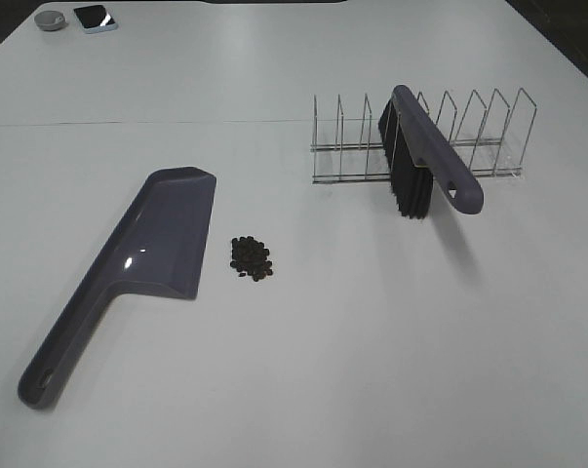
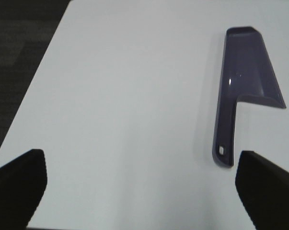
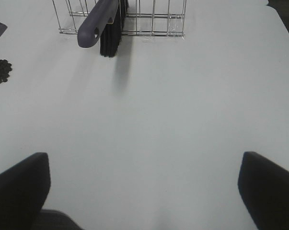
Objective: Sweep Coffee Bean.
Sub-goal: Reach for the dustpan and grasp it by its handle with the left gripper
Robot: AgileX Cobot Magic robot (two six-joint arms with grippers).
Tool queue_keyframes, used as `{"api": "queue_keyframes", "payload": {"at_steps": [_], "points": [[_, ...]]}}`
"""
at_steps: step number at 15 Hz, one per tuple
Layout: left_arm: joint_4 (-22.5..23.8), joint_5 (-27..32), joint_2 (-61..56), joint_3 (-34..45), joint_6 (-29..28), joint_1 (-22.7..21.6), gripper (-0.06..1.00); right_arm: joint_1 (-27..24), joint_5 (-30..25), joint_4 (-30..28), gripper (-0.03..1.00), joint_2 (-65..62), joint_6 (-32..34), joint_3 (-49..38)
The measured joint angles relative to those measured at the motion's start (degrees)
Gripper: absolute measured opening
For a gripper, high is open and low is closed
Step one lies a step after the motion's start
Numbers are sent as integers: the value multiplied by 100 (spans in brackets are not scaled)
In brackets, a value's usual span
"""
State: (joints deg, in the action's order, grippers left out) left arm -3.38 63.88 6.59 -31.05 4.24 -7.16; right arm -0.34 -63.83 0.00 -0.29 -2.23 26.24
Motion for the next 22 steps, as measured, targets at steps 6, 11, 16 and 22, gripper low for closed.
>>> {"api": "queue_keyframes", "payload": {"at_steps": [6, 11, 16, 22], "points": [[-246, 109, 2928, -642, 34, 0, 98, 0, 0, 0, 99, 0, 0, 0], [-298, -407, 5541, -1536, -223, 481, 98, 0, 0, 0, 99, 0, 0, 0], [-212, -934, 7655, -2510, -871, 1799, 98, 0, 0, 0, 99, 0, 0, 0], [-109, -1266, 9230, -2704, -980, 2263, 98, 0, 0, 0, 99, 0, 0, 0]]}}
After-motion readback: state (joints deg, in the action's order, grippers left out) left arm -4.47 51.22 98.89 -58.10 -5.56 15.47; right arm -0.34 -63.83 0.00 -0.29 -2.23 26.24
